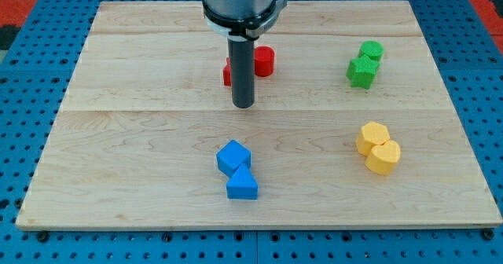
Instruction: Push the green star slightly to the right
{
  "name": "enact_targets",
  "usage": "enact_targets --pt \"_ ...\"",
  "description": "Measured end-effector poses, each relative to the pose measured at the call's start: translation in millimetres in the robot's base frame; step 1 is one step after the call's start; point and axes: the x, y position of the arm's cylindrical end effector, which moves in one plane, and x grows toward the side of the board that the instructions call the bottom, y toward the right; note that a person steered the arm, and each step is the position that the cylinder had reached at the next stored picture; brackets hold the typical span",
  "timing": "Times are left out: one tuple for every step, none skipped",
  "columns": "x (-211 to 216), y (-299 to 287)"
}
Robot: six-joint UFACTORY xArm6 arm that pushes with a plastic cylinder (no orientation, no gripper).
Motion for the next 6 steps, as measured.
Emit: enact_targets --pt "-1 3" --pt "-2 65" --pt "-15 125" --pt "-34 125" --pt "-46 128" --pt "-55 163"
